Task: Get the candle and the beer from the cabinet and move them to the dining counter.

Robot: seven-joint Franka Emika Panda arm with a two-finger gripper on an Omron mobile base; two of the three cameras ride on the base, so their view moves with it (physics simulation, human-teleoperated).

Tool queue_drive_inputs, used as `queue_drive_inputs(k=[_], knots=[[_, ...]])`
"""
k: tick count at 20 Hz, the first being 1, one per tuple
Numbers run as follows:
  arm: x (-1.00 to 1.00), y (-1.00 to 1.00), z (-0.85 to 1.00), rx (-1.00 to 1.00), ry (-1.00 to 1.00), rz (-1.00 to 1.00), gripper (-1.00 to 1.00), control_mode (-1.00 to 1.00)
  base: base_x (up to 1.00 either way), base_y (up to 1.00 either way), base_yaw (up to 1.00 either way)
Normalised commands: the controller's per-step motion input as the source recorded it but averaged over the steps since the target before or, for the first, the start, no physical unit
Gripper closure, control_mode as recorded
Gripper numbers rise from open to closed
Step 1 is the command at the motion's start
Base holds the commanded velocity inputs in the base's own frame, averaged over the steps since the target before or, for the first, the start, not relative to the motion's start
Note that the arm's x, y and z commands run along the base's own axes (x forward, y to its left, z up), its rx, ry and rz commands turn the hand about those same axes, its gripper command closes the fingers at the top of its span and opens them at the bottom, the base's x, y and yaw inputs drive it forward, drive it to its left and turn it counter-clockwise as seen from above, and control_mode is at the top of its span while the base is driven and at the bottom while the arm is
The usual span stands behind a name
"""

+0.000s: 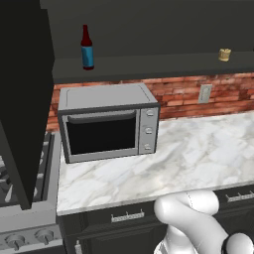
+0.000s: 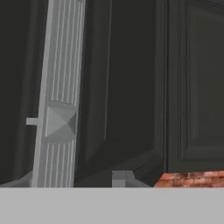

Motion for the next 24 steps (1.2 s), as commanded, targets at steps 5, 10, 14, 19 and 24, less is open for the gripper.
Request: queue_drive_inputs(k=[5, 10, 14, 19, 24], knots=[[-0.02, -0.11, 0.00, 0.00, 0.00, 0.00, 1.00, -1.00, 0.00, 0.00, 0.00], [0.00, -0.01, 0.00, 0.00, 0.00, 0.00, 1.00, -1.00, 0.00, 0.00, 0.00], [0.00, 0.00, 0.00, 0.00, 0.00, 0.00, -1.00, -1.00, 0.00, 0.00, 0.00], [-0.01, 0.00, 0.00, 0.00, 0.00, 0.00, -1.00, -1.00, 0.00, 0.00, 0.00], [-0.38, 0.00, 0.00, 0.00, 0.00, 0.00, -1.00, -1.00, 0.00, 0.00, 0.00]])
